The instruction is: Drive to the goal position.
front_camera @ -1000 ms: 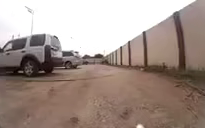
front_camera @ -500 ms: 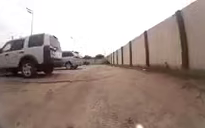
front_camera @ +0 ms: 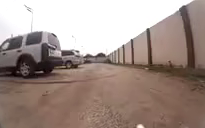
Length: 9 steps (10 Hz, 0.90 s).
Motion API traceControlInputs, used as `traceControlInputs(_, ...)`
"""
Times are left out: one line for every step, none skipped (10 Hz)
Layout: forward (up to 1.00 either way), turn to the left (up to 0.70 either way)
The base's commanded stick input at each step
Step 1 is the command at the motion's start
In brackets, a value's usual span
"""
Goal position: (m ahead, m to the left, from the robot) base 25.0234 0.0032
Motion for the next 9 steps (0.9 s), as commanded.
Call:
traceControlInputs(0.00,0.00)
traceControlInputs(0.00,0.00)
traceControlInputs(0.00,0.00)
traceControlInputs(0.00,0.00)
traceControlInputs(0.00,0.00)
traceControlInputs(0.00,0.00)
traceControlInputs(0.01,0.00)
traceControlInputs(0.32,0.00)
traceControlInputs(0.50,0.00)
